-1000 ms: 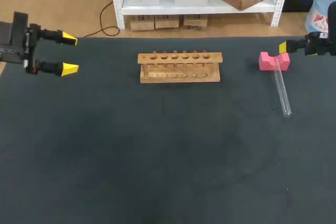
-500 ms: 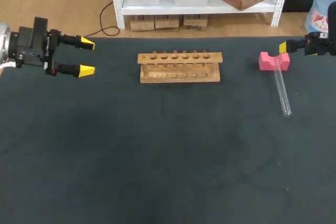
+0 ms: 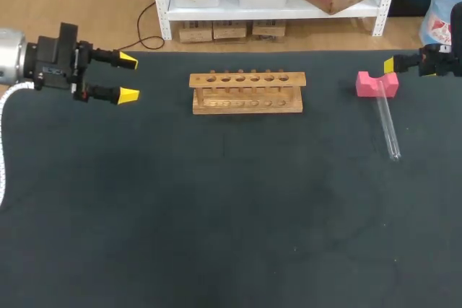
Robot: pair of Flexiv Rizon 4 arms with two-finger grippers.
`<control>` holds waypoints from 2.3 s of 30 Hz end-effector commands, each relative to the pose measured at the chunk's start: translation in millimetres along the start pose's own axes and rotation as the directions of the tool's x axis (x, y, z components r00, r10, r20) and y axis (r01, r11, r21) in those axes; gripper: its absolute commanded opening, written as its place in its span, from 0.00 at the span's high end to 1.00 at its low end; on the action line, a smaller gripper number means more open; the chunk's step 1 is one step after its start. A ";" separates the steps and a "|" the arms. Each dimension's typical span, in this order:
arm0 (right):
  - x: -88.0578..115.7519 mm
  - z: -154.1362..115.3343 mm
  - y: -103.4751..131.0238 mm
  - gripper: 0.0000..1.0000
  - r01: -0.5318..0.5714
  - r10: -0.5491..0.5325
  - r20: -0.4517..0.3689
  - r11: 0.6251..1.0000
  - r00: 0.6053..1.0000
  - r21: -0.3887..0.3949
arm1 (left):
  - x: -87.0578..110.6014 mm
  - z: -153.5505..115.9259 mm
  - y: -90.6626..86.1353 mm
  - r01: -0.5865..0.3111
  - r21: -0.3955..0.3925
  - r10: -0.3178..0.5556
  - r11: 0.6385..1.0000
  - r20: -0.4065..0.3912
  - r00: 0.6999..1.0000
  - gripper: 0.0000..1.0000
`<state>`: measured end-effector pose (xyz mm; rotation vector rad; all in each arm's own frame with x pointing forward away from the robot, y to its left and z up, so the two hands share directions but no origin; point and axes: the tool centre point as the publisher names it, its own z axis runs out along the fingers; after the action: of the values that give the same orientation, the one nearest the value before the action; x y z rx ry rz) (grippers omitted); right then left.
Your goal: Grasp the test tube, adjust it, and insert it.
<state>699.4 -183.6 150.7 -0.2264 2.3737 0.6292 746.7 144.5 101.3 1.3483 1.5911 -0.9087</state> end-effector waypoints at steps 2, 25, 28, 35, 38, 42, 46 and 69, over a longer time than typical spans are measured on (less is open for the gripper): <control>0.0 0.1 -0.8 0.00 0.001 -0.001 -0.001 1.000 1.000 -0.003 | 0.1 0.4 1.2 0.000 0.002 0.000 1.000 0.000 1.000 0.00; 11.2 26.5 8.1 0.00 0.039 -0.115 0.143 0.892 0.983 0.449 | 0.1 0.4 1.2 0.000 0.002 0.000 1.000 0.000 1.000 0.00; 11.6 28.9 4.2 0.00 0.037 -0.127 0.146 0.862 0.981 0.505 | 0.1 0.4 1.2 0.000 0.002 0.000 1.000 0.000 1.000 0.00; 13.7 38.5 -6.3 0.00 0.078 -0.169 0.086 0.776 0.982 0.626 | 0.1 0.4 1.2 0.000 0.002 0.000 1.000 0.000 1.000 0.00; 16.0 42.8 -9.1 0.00 0.088 -0.164 0.059 0.762 0.985 0.641 | 0.1 0.4 1.2 0.000 0.002 0.000 1.000 0.000 1.000 0.00; 19.2 49.0 -13.9 0.00 0.091 -0.162 0.045 0.738 0.986 0.669 | 0.1 0.4 1.2 0.000 0.002 0.000 1.000 0.000 1.000 0.00; 22.1 57.5 -20.5 0.00 0.079 -0.157 0.046 0.700 0.986 0.710 | 0.1 0.4 1.2 0.000 0.002 0.000 1.000 0.000 1.000 0.00; 43.2 99.9 -54.8 0.00 0.063 -0.111 0.028 0.730 0.993 0.680 | 0.1 0.4 1.2 0.000 0.002 0.000 1.000 0.000 1.000 0.00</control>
<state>735.0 -184.2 38.1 -0.0726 2.3535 -0.1008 747.3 143.7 102.0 1.3486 1.5942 -0.9088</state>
